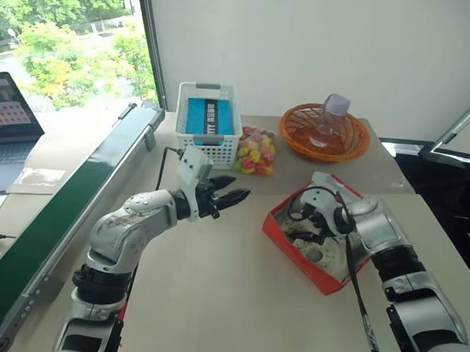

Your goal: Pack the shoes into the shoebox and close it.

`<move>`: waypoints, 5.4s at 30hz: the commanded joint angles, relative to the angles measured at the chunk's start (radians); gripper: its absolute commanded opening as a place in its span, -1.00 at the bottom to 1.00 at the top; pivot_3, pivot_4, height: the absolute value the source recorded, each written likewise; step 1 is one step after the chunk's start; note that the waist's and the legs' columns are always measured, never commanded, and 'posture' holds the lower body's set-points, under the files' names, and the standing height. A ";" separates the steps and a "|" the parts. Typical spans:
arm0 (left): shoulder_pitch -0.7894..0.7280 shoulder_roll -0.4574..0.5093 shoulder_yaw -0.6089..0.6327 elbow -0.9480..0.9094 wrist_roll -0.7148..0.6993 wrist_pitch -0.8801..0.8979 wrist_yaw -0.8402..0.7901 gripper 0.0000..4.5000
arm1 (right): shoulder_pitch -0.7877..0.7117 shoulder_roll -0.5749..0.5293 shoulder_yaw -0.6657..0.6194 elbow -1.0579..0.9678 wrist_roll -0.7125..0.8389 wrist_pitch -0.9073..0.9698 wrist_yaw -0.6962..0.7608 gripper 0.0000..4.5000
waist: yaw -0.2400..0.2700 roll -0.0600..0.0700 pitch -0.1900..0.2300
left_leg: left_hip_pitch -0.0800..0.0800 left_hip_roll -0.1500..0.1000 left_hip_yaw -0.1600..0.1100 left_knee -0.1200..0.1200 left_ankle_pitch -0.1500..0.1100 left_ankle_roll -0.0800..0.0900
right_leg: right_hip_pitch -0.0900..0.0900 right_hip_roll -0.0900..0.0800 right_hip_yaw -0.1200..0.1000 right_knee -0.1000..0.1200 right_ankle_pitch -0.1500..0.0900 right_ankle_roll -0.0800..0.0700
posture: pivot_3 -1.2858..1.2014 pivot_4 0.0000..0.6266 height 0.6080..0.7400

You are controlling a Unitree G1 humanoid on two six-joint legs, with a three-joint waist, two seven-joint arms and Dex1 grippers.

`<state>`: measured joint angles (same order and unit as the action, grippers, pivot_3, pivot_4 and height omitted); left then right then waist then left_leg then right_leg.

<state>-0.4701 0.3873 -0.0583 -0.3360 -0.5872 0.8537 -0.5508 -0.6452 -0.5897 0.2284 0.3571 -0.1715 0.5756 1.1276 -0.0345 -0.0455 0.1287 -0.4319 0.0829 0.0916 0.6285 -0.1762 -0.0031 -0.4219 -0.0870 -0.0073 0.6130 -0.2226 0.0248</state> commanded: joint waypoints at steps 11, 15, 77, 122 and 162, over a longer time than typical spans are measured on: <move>-0.073 0.037 -0.068 0.085 0.055 -0.086 -0.138 0.23 | -0.094 -0.268 -0.201 -0.580 0.303 0.565 0.099 0.99 | 0.038 0.013 0.019 | -0.007 -0.005 -0.002 0.002 0.000 0.001 | -0.005 -0.002 0.002 0.000 -0.001 0.004 | 0.03 -0.52 1.00; -0.105 0.056 -0.108 0.124 0.078 -0.123 -0.218 0.23 | -0.029 -0.451 -0.343 -0.712 0.412 0.697 0.137 0.99 | 0.056 0.013 0.020 | -0.010 -0.007 -0.003 0.002 -0.001 0.003 | -0.006 -0.005 0.000 -0.001 -0.002 0.006 | 0.03 -0.52 1.00; -0.122 0.270 -0.073 -0.201 -0.004 0.097 -0.291 0.23 | 0.229 -0.058 -0.608 0.544 0.375 -0.645 -0.434 -0.95 | 0.014 0.013 0.023 | 0.001 -0.018 -0.007 0.018 0.000 0.008 | 0.001 -0.001 0.022 0.013 -0.001 0.021 | 0.03 -0.52 1.00; -0.204 0.272 -0.150 -0.067 0.074 -0.044 -0.364 0.23 | 0.598 0.146 -0.725 -0.468 0.904 -0.162 -0.506 -0.95 | 0.020 0.014 0.023 | 0.001 -0.018 -0.006 0.017 0.000 0.008 | 0.000 -0.001 0.023 0.014 0.000 0.019 | 0.03 -0.52 1.00; -0.175 0.278 -0.146 -0.048 0.150 -0.076 -0.353 0.23 | 0.131 -0.063 0.112 -0.426 0.702 0.231 -0.278 -0.95 | 0.028 0.013 0.024 | -0.001 -0.017 -0.007 0.018 0.000 0.008 | -0.002 -0.001 0.021 0.014 0.002 0.015 | 0.03 -0.52 1.00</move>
<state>-0.6455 0.6628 -0.2163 -0.3540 -0.4418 0.7837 -0.9115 -0.5093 -0.6275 0.2873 -0.0953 0.5898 0.8295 0.7965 -0.0064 -0.0324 0.1526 -0.4337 0.0655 0.0845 0.6461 -0.1765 0.0052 -0.4237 -0.0875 0.0142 0.6264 -0.2207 0.0400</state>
